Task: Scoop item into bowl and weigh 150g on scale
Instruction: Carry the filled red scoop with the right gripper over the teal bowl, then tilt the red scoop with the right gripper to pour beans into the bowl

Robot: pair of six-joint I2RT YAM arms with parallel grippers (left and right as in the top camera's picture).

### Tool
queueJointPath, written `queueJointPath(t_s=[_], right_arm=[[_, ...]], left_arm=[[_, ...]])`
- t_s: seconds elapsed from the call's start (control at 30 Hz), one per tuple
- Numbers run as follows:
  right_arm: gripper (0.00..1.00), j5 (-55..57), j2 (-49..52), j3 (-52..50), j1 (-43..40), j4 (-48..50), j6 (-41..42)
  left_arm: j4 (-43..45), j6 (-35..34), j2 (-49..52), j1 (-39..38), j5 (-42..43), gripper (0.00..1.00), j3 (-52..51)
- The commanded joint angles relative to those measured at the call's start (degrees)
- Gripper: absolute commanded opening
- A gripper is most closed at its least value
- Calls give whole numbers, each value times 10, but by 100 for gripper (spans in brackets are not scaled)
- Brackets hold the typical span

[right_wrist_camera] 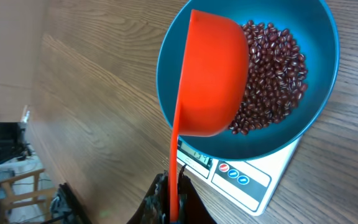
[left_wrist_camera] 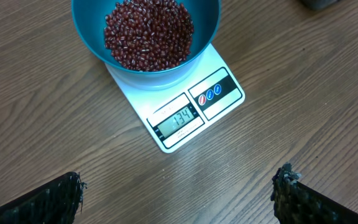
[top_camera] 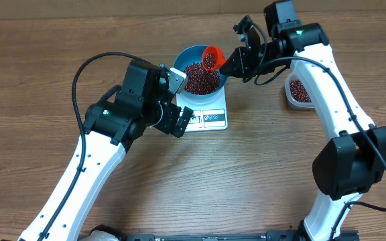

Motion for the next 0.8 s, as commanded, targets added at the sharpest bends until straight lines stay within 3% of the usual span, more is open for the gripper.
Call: queueJointPath(t_s=[0.0, 0.77], right_arm=[[4, 23, -24, 19, 7, 4, 5], [4, 24, -24, 19, 7, 12, 4]], left_arm=[[2, -7, -3, 0, -3, 100, -1], [2, -7, -3, 0, -3, 100, -1]])
